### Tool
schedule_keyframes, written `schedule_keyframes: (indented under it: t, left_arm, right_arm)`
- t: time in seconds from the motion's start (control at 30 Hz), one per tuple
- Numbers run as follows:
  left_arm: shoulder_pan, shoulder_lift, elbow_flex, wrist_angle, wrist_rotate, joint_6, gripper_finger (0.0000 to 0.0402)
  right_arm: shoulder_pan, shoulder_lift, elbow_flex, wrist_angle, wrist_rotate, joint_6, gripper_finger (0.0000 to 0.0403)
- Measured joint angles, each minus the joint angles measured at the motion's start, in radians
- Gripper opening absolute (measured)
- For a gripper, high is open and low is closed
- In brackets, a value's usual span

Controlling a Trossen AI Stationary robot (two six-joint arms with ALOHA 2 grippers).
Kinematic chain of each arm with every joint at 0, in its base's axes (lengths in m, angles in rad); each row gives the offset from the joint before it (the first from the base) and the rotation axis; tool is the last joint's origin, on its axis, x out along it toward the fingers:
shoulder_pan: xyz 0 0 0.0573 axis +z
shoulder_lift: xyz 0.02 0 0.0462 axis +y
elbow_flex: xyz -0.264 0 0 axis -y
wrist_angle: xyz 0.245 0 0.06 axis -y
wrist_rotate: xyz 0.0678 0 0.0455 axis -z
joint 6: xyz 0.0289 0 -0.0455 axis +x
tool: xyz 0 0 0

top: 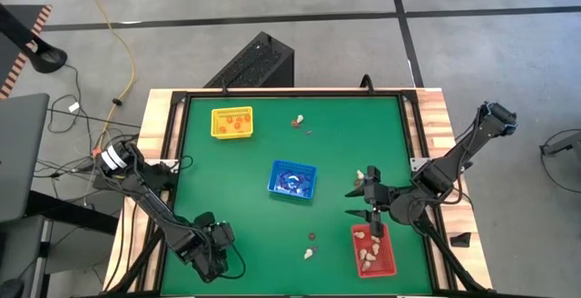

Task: Sort Halloween decoration
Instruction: Put the witch hat toy into the blue bin

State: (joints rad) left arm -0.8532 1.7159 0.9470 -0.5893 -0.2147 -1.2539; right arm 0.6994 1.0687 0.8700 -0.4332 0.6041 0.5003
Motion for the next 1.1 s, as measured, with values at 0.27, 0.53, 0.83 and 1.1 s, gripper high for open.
schedule_keyframes:
  t: [0.27,0.53,0.83,1.1]
  left_arm:
    - [-0.001,0.014,0.000,0.022,-0.027,0.051,0.0185]
    - [0.000,0.016,0.000,0.034,-0.030,0.056,0.0107]
    - [0.001,0.017,-0.001,0.035,-0.037,0.039,0.0053]
    - [0.002,0.017,-0.001,0.035,-0.053,0.038,0.0005]
  right_arm:
    - [-0.002,0.000,0.000,0.000,0.000,-0.004,0.0239]
    - [-0.002,0.000,0.000,0.001,0.002,-0.011,0.0239]
    - [-0.002,0.000,0.000,0.002,0.005,-0.011,0.0239]
    - [-0.002,0.000,0.000,0.002,0.005,-0.012,0.0239]
